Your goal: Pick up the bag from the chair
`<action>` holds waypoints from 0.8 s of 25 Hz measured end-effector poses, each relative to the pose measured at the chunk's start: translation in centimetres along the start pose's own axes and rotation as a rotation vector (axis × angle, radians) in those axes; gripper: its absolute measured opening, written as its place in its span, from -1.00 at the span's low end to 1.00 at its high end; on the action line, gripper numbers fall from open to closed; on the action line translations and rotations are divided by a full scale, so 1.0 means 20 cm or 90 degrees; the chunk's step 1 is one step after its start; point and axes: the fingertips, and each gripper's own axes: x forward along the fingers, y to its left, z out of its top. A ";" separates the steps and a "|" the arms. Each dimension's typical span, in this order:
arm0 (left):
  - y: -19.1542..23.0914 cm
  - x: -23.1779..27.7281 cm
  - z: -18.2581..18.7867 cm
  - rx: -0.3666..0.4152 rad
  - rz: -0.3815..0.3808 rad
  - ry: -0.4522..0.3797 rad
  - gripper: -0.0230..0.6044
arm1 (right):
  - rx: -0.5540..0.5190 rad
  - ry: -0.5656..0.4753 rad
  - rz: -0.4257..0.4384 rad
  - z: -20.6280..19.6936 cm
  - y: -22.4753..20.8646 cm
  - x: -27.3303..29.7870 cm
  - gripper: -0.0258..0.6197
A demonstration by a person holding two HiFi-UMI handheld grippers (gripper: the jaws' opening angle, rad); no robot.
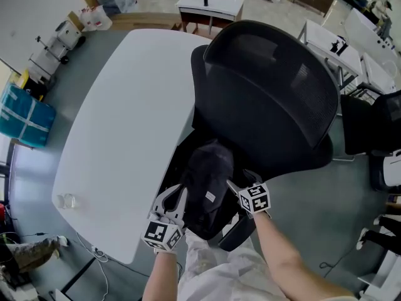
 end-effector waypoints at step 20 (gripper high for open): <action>0.02 0.04 -0.05 -0.010 -0.024 0.009 -0.78 | 0.079 0.075 0.037 -0.08 -0.06 0.27 -0.28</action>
